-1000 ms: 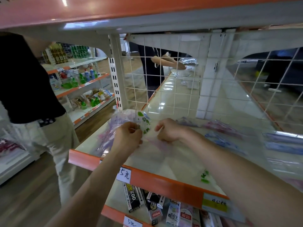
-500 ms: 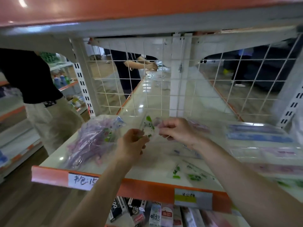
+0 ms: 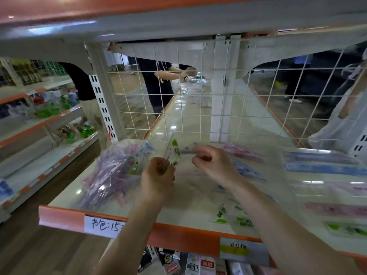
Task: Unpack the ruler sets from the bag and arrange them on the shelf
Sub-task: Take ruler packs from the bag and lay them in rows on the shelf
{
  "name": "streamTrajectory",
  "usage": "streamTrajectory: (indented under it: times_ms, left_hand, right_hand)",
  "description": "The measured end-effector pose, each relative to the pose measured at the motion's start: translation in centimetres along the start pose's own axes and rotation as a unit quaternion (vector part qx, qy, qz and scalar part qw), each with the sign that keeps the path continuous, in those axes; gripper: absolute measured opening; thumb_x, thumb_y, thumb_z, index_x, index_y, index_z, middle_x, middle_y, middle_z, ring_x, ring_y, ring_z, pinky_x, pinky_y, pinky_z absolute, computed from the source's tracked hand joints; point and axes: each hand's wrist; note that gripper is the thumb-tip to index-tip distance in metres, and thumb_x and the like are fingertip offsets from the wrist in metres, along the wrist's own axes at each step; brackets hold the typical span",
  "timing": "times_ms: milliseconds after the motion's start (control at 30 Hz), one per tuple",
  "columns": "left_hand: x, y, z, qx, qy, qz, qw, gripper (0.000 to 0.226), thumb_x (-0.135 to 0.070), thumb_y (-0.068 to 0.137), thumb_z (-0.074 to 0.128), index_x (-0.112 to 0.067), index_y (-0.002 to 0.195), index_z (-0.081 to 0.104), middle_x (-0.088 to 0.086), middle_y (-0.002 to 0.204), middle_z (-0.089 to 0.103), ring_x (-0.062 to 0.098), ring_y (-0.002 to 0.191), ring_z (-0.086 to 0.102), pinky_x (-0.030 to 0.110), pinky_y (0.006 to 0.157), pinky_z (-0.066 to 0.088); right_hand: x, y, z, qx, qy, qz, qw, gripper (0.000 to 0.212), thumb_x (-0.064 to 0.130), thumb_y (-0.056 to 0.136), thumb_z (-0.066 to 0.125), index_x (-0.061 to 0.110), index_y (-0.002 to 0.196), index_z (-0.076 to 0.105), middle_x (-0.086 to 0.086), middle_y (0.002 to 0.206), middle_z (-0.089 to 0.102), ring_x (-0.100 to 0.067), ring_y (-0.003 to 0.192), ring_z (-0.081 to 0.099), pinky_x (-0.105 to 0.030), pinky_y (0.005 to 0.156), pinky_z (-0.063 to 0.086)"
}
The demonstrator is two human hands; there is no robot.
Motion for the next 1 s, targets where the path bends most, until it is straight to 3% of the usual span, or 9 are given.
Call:
streamTrajectory:
  times_ms: [67, 233, 467, 567, 633, 767, 1000]
  left_hand:
    - [0.1, 0.3, -0.1, -0.023, -0.001, -0.003, 1.0, 0.005, -0.001, 0.088, 0.058, -0.006, 0.09, 0.057, 0.005, 0.069, 0.06, 0.015, 0.057, 0.055, 0.02, 0.048, 0.049]
    - [0.0, 0.6, -0.1, -0.034, -0.005, -0.005, 0.999, 0.005, -0.002, 0.088, 0.06, -0.005, 0.09, 0.057, 0.006, 0.072, 0.06, 0.017, 0.058, 0.057, 0.013, 0.045, 0.048]
    - [0.1, 0.7, -0.1, -0.037, -0.002, -0.013, 0.999, 0.006, -0.003, 0.088, 0.061, -0.005, 0.092, 0.057, 0.01, 0.078, 0.061, 0.018, 0.06, 0.058, 0.013, 0.046, 0.049]
    - [0.4, 0.8, -0.2, -0.05, 0.03, -0.001, 0.998, 0.007, -0.005, 0.087, 0.061, -0.011, 0.086, 0.058, 0.01, 0.081, 0.064, 0.024, 0.068, 0.062, 0.029, 0.061, 0.056]
    - [0.4, 0.8, -0.3, -0.065, 0.056, 0.017, 0.996, 0.013, -0.007, 0.086, 0.06, -0.018, 0.079, 0.056, 0.006, 0.08, 0.063, 0.027, 0.076, 0.061, 0.037, 0.07, 0.052]
    - [0.0, 0.4, -0.2, -0.08, 0.07, 0.036, 0.994, 0.015, -0.007, 0.087, 0.058, -0.02, 0.079, 0.055, -0.004, 0.073, 0.056, 0.015, 0.069, 0.05, 0.027, 0.06, 0.037]
    - [0.0, 0.6, -0.2, -0.058, 0.066, 0.031, 0.996, 0.007, -0.014, 0.089, 0.057, -0.018, 0.084, 0.055, -0.003, 0.073, 0.053, 0.015, 0.068, 0.048, 0.028, 0.06, 0.036]
  right_hand:
    - [-0.5, -0.5, -0.2, 0.005, -0.049, 0.001, 0.999, 0.038, 0.02, 0.088, 0.065, 0.021, 0.126, 0.059, 0.014, 0.095, 0.062, 0.002, 0.085, 0.058, -0.007, 0.072, 0.043]
    - [-0.8, -1.4, 0.4, 0.032, -0.161, -0.031, 0.986, 0.037, 0.03, 0.085, 0.068, 0.025, 0.12, 0.061, 0.011, 0.11, 0.061, -0.003, 0.093, 0.057, -0.025, 0.085, 0.048]
    - [-0.5, -1.5, 0.8, 0.001, -0.218, -0.052, 0.975, 0.035, 0.028, 0.088, 0.065, 0.027, 0.122, 0.058, 0.011, 0.114, 0.063, -0.007, 0.1, 0.056, -0.028, 0.089, 0.045]
    - [-0.5, -1.5, 0.7, -0.001, -0.238, -0.048, 0.97, 0.029, 0.029, 0.089, 0.064, 0.026, 0.118, 0.062, 0.009, 0.113, 0.063, -0.011, 0.106, 0.055, -0.03, 0.091, 0.043]
    - [-0.5, -1.5, 0.7, -0.014, -0.248, -0.041, 0.968, 0.028, 0.027, 0.09, 0.063, 0.025, 0.118, 0.062, 0.006, 0.114, 0.064, -0.013, 0.107, 0.054, -0.031, 0.094, 0.041]
    - [-0.3, -0.9, 0.6, -0.028, -0.295, -0.046, 0.954, 0.029, 0.026, 0.092, 0.059, 0.022, 0.12, 0.062, 0.003, 0.118, 0.064, -0.016, 0.113, 0.053, -0.03, 0.096, 0.035]
    - [0.2, 1.1, -0.1, -0.005, -0.359, -0.033, 0.933, 0.027, 0.029, 0.093, 0.057, 0.024, 0.119, 0.061, 0.0, 0.116, 0.065, -0.018, 0.112, 0.053, -0.03, 0.088, 0.034]
Point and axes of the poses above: each hand's wrist, its own y-axis towards the middle knuckle, its own z-axis out of the palm, x = y × z
